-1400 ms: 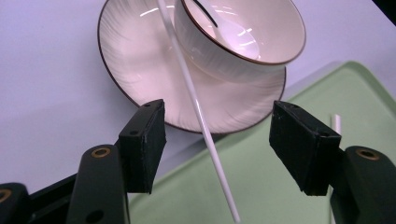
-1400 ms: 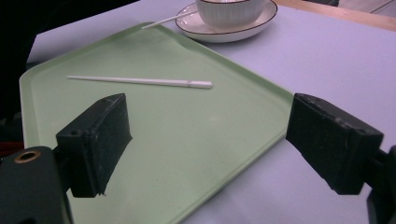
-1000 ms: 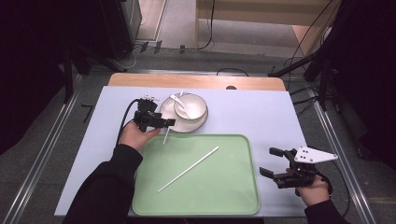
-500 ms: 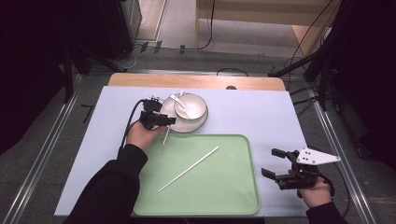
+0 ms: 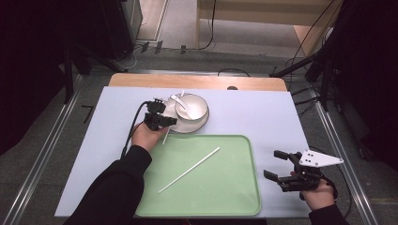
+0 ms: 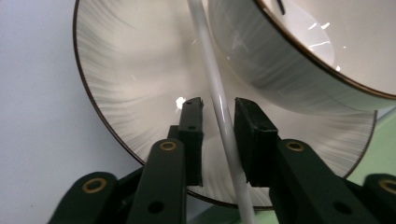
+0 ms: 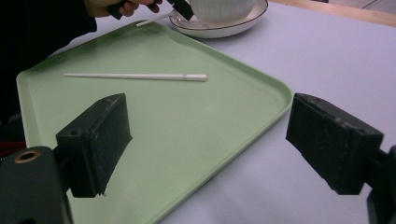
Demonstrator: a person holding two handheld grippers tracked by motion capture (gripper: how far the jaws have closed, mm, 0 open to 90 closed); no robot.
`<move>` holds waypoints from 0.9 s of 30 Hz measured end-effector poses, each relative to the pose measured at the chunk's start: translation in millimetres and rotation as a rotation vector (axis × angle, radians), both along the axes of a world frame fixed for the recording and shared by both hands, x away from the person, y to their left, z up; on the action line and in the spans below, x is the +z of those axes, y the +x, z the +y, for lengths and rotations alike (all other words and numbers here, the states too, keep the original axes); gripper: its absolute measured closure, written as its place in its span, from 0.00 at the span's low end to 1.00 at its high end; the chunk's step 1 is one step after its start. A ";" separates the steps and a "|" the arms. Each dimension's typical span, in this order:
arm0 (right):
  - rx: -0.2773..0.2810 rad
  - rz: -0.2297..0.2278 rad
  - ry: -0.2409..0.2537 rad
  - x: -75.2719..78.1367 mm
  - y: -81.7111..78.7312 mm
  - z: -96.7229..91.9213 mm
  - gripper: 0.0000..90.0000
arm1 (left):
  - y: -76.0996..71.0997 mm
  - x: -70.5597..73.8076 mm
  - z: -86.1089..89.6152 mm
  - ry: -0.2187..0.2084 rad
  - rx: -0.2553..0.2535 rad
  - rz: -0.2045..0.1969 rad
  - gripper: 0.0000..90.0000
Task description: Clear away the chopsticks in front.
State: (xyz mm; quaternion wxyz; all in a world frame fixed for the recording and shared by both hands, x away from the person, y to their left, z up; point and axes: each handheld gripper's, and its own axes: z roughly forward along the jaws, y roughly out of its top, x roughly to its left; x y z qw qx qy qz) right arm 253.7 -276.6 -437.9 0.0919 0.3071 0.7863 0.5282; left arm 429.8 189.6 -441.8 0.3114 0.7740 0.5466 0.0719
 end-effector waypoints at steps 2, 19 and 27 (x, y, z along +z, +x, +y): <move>0.001 0.000 -0.001 -0.1 -0.1 0.0 0.16 | 0.6 0.2 1.0 0.004 0.023 0.002 0.87; 0.000 0.002 0.001 -0.2 -0.7 -0.2 0.16 | 1.6 9.7 17.7 -0.026 0.064 -0.006 0.95; 0.007 0.003 -0.001 -0.1 0.0 0.6 0.16 | -3.3 25.7 35.6 -0.056 0.098 -0.025 0.95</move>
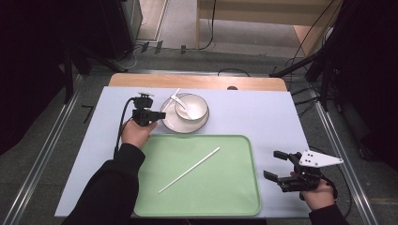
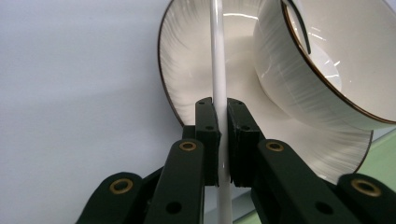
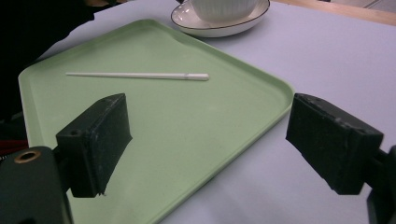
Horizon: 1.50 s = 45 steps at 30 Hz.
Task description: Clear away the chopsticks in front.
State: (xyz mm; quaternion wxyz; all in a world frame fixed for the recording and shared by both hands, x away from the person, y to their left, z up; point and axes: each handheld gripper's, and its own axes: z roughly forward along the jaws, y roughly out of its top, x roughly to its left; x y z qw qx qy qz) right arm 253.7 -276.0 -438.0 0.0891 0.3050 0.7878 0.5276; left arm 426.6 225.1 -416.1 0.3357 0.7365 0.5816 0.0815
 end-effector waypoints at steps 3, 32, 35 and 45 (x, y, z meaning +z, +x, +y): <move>0.004 0.003 -0.002 0.0 1.0 1.5 0.16 | -3.7 7.9 6.8 0.000 0.010 -0.022 0.95; 0.057 -0.002 0.005 1.2 13.5 14.4 0.16 | -73.7 67.0 -12.3 -0.060 -0.175 -0.127 0.95; 0.060 -0.005 0.005 1.4 14.2 15.4 0.16 | -84.7 67.5 -16.2 -0.053 -0.203 -0.133 0.95; 0.070 -0.004 0.006 1.5 16.9 18.2 0.16 | -115.4 52.9 -15.4 -0.063 -0.267 -0.095 0.95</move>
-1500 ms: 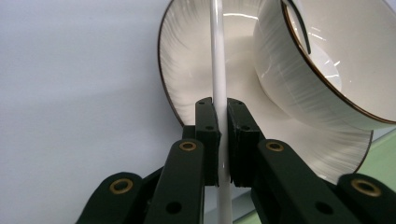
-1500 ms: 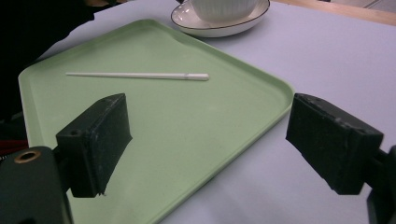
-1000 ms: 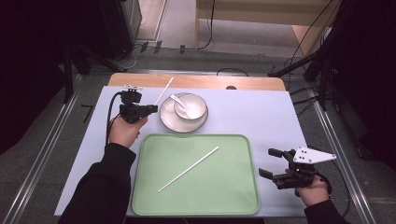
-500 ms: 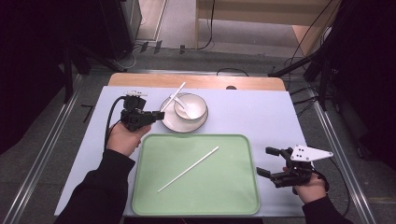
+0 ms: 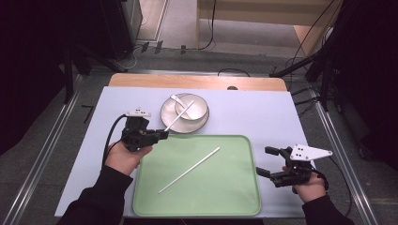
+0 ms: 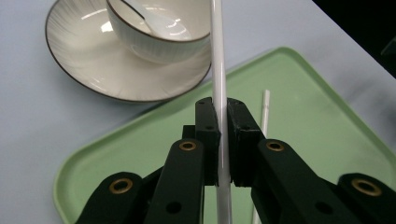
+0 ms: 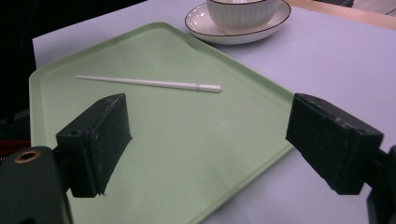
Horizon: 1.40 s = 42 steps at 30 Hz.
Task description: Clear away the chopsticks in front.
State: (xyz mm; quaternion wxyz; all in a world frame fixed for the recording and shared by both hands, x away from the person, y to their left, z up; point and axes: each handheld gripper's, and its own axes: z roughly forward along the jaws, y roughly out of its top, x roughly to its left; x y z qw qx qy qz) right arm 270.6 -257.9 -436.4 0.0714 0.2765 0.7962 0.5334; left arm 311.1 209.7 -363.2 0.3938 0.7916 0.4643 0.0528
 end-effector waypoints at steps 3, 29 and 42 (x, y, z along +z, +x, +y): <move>0.000 0.000 -0.001 -0.1 0.1 -0.1 0.16 | -10.4 -7.5 -1.3 -0.001 -0.029 0.022 0.95; 0.002 0.002 -0.001 -0.2 0.2 -0.2 0.16 | -17.3 -70.6 -38.2 0.071 -0.163 0.172 0.95; 0.003 0.004 -0.003 -0.1 -0.2 -0.4 0.16 | -14.4 -85.3 -42.0 0.116 -0.180 0.217 0.94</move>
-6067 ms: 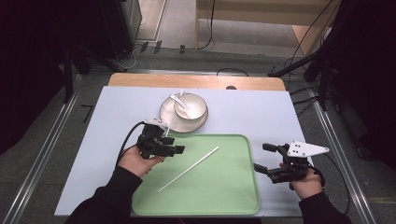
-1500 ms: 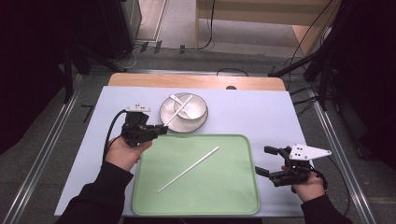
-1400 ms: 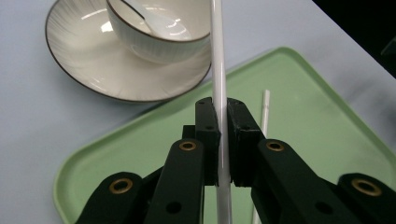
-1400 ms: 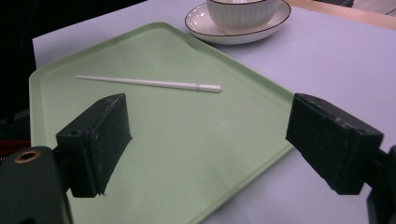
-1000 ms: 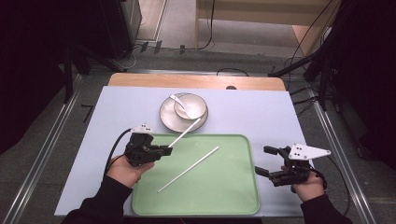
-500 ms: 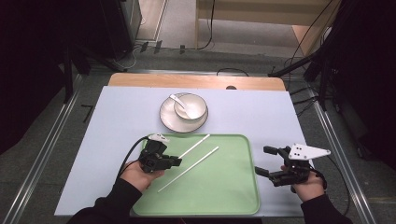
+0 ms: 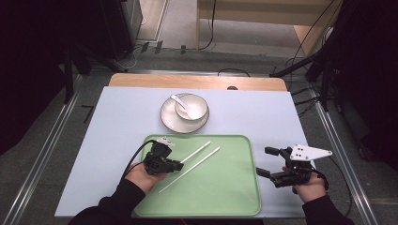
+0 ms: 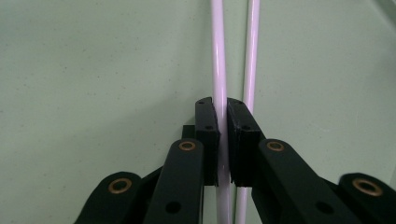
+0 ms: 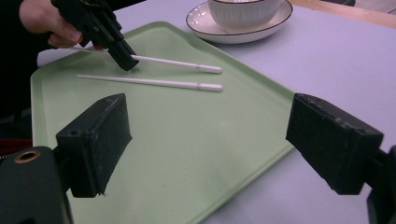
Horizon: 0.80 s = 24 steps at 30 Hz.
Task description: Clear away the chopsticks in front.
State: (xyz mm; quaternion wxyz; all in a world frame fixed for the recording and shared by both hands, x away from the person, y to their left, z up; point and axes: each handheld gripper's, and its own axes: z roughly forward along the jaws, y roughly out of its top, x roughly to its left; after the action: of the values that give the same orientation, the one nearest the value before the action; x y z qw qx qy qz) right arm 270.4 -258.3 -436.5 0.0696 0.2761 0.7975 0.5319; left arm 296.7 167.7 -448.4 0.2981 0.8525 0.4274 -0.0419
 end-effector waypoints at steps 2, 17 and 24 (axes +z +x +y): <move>0.001 0.001 0.001 -0.2 0.0 0.2 0.16 | -0.6 -1.6 -1.1 0.009 -0.005 -0.008 0.94; 0.003 0.002 0.001 -0.2 -0.3 0.3 0.16 | 0.2 1.3 0.1 0.007 -0.013 -0.008 0.82; -0.002 0.003 0.001 0.1 -0.7 -0.4 0.16 | -2.4 18.9 13.5 -0.023 -0.011 -0.060 0.54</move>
State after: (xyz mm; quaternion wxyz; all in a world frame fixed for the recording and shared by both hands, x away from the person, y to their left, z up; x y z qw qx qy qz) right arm 269.7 -258.7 -436.4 0.0688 0.2775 0.7971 0.5319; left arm 294.3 181.2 -429.5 0.3201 0.8522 0.4132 -0.0229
